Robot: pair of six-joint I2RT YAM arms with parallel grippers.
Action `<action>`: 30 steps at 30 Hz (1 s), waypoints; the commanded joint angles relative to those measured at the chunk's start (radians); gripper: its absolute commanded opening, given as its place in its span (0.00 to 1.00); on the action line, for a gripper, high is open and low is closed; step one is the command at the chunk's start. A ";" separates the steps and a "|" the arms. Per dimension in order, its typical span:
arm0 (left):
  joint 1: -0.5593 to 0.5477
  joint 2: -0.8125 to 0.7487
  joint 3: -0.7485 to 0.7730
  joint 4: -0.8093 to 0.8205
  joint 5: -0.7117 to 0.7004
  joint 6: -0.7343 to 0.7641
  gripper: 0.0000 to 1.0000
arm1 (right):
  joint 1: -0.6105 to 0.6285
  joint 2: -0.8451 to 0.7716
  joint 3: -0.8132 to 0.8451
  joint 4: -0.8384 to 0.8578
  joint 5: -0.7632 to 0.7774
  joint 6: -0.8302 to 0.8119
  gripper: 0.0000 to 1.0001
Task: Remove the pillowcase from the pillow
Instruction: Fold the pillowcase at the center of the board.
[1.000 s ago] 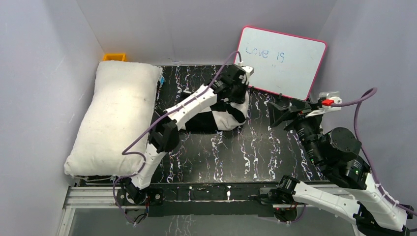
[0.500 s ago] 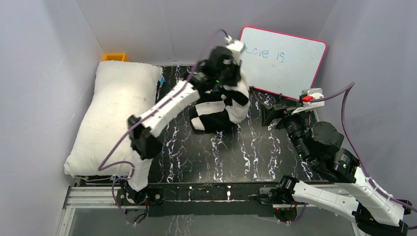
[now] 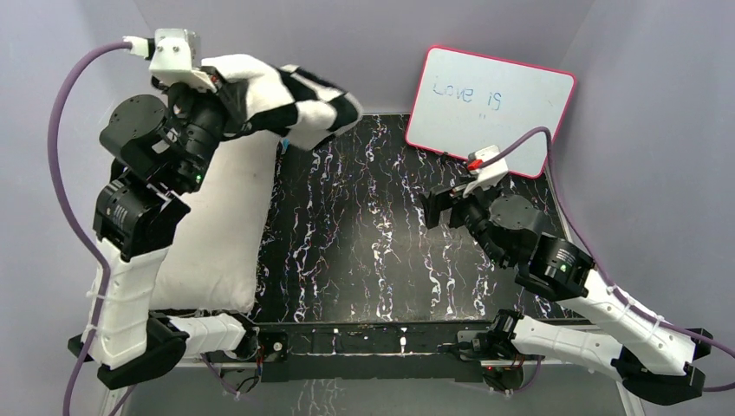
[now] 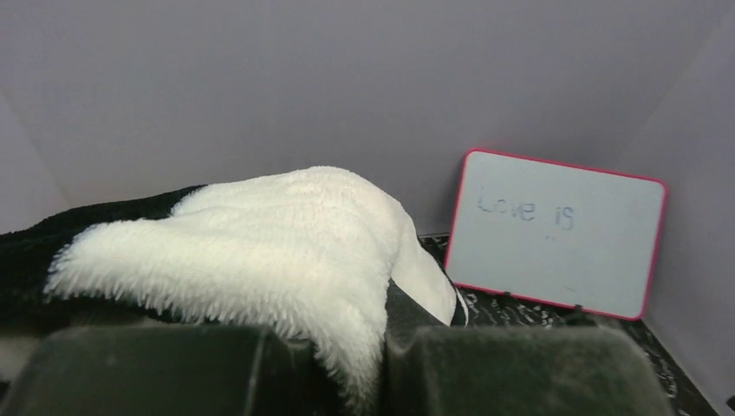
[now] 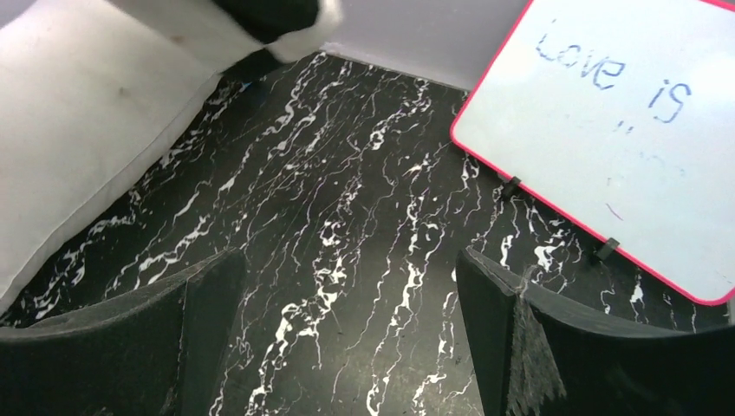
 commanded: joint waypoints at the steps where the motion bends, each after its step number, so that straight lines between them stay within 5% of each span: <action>1: -0.001 -0.016 -0.008 -0.077 -0.142 0.060 0.00 | 0.003 0.024 0.055 0.011 -0.064 0.018 0.99; 10: -0.001 0.272 0.393 -0.310 -0.031 0.073 0.00 | 0.002 0.040 0.052 0.018 -0.089 0.011 0.99; 24: -0.006 0.316 0.257 -0.245 0.147 -0.096 0.00 | 0.003 0.023 0.026 -0.015 -0.089 0.013 0.99; 30: -0.009 0.235 0.149 -0.212 0.172 -0.148 0.00 | 0.002 0.071 -0.111 0.099 -0.215 -0.071 0.99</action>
